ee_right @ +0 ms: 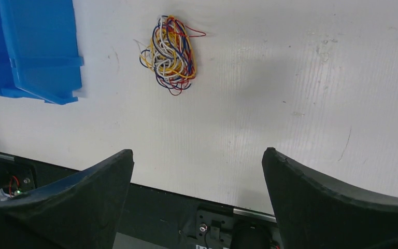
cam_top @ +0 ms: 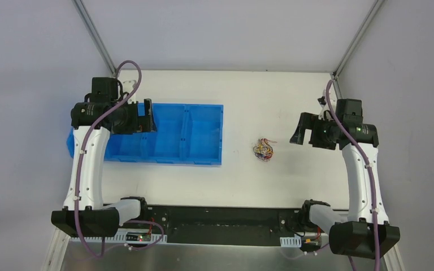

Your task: Untangle the cables

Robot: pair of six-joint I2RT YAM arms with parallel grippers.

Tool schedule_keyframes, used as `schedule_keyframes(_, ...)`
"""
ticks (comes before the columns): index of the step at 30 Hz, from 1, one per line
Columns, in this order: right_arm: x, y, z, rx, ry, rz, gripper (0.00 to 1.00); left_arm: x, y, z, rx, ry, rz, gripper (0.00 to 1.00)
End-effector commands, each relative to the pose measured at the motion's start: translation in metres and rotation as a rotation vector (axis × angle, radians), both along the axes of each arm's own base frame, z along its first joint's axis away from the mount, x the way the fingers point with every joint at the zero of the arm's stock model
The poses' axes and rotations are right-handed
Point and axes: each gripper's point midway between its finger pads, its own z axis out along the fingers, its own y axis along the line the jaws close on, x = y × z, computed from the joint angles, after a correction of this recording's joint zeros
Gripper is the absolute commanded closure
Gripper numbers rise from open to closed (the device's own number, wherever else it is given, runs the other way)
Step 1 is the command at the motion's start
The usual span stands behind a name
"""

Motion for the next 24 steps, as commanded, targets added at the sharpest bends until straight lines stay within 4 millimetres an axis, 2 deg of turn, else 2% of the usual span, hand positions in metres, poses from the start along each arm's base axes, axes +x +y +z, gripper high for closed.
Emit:
schedule_keyframes(1,-0.017,0.005,-0.021,-0.021,0.076,0.111,0.01,0.005,-0.004,0.027,-0.018,-0.151,-0.008,0.0)
schedule_keyframes(5,-0.02,0.008,-0.045,-0.029,0.189,0.172,0.01,0.014,-0.012,0.043,-0.033,-0.196,-0.089,0.0)
schedule_keyframes(8,-0.02,0.017,-0.068,-0.048,0.246,0.225,0.01,0.017,-0.028,0.052,-0.091,-0.221,-0.172,0.0)
schedule_keyframes(13,-0.011,0.048,-0.089,-0.029,0.28,0.308,0.01,0.025,-0.051,0.062,-0.177,-0.28,-0.27,0.0)
schedule_keyframes(15,-0.004,0.059,-0.099,-0.039,0.282,0.354,0.01,0.034,-0.052,0.059,-0.179,-0.279,-0.275,0.0)
schedule_keyframes(19,0.022,0.069,-0.124,-0.043,0.298,0.371,0.01,0.046,-0.069,0.042,-0.179,-0.225,-0.348,0.0)
schedule_keyframes(21,0.033,0.077,-0.135,-0.029,0.311,0.381,0.01,0.051,-0.08,0.035,-0.173,-0.206,-0.395,0.0)
schedule_keyframes(24,0.048,0.094,-0.142,0.021,0.318,0.399,0.01,0.062,-0.1,0.036,-0.171,-0.222,-0.475,0.0)
